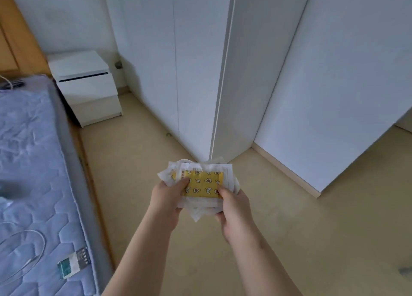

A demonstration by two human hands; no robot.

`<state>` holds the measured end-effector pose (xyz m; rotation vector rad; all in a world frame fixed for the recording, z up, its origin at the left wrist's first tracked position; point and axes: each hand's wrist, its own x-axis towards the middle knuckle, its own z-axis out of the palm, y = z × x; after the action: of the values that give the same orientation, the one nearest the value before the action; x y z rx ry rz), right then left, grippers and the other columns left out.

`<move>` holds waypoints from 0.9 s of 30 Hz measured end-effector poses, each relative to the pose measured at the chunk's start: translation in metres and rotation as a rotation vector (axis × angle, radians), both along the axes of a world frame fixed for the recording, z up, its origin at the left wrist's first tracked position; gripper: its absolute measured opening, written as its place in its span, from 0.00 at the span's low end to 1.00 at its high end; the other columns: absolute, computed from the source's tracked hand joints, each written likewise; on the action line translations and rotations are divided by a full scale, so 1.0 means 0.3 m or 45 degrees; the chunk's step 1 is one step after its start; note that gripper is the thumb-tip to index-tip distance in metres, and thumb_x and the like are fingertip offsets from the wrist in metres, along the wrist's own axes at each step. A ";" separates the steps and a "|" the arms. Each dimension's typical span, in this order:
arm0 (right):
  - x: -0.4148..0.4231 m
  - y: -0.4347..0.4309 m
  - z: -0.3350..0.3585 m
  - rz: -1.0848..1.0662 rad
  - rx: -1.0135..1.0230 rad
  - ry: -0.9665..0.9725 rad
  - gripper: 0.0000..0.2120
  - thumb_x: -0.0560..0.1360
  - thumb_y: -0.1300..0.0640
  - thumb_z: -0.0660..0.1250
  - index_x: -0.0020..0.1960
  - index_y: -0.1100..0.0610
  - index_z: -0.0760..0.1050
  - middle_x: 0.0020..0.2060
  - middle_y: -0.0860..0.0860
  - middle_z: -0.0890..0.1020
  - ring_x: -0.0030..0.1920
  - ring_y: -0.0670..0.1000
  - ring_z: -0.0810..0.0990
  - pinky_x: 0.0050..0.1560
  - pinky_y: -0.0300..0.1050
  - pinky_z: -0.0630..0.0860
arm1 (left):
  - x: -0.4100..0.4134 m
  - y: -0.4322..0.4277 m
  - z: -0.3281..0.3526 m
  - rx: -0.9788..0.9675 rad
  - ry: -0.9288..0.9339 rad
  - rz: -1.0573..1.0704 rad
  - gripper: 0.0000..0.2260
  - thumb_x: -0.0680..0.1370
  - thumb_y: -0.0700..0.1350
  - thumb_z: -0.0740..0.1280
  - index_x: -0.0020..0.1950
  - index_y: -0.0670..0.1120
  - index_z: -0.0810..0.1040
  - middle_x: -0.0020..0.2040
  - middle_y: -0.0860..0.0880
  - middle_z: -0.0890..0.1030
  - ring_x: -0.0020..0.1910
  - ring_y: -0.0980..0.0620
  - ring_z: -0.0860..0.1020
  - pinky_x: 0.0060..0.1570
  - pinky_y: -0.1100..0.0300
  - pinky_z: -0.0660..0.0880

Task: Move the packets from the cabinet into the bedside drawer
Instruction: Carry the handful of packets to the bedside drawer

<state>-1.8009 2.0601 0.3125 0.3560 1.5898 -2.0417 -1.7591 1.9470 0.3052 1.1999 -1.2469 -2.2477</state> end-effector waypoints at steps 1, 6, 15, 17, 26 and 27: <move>-0.052 -0.045 -0.001 0.035 0.012 -0.019 0.09 0.76 0.65 0.62 0.49 0.54 0.77 0.41 0.53 0.83 0.40 0.51 0.82 0.41 0.46 0.79 | -0.041 -0.038 0.001 0.008 -0.021 0.041 0.03 0.77 0.35 0.65 0.49 0.42 0.75 0.45 0.43 0.81 0.41 0.46 0.80 0.42 0.53 0.78; -0.266 -0.305 0.001 0.289 0.079 -0.048 0.09 0.77 0.65 0.61 0.48 0.54 0.77 0.42 0.53 0.83 0.39 0.51 0.82 0.29 0.38 0.76 | -0.187 -0.263 -0.008 0.050 -0.046 0.290 0.04 0.77 0.35 0.65 0.45 0.42 0.75 0.44 0.43 0.81 0.41 0.46 0.80 0.38 0.55 0.78; -0.566 -0.915 0.018 0.463 0.022 -0.021 0.10 0.76 0.66 0.61 0.51 0.55 0.77 0.43 0.53 0.83 0.42 0.52 0.82 0.41 0.46 0.79 | -0.452 -0.833 -0.002 0.015 -0.002 0.484 0.04 0.77 0.36 0.66 0.46 0.45 0.74 0.45 0.44 0.81 0.43 0.46 0.80 0.44 0.54 0.78; -0.618 -1.082 0.062 0.509 -0.007 0.008 0.10 0.77 0.66 0.60 0.48 0.54 0.77 0.42 0.52 0.83 0.42 0.52 0.82 0.44 0.47 0.79 | -0.499 -0.996 0.040 0.005 0.021 0.518 0.05 0.77 0.36 0.67 0.46 0.45 0.74 0.44 0.45 0.81 0.42 0.47 0.80 0.45 0.53 0.78; -0.705 -1.717 0.042 0.790 -0.004 -0.081 0.08 0.77 0.64 0.62 0.52 0.55 0.77 0.47 0.56 0.83 0.47 0.55 0.82 0.45 0.49 0.79 | -0.517 -1.565 0.048 0.007 -0.006 0.794 0.05 0.77 0.37 0.66 0.50 0.45 0.74 0.45 0.46 0.80 0.42 0.48 0.80 0.38 0.56 0.76; -0.714 -1.785 0.035 0.825 0.002 -0.084 0.08 0.77 0.64 0.62 0.50 0.55 0.77 0.46 0.56 0.83 0.47 0.55 0.82 0.45 0.50 0.79 | -0.519 -1.625 0.042 0.014 -0.008 0.825 0.05 0.77 0.37 0.66 0.50 0.45 0.74 0.45 0.46 0.80 0.42 0.47 0.80 0.38 0.56 0.76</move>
<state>-2.0151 1.5245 0.3231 -0.0905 1.4241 -1.5112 -1.9149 1.4596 0.3178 1.3675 -0.6996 -1.7668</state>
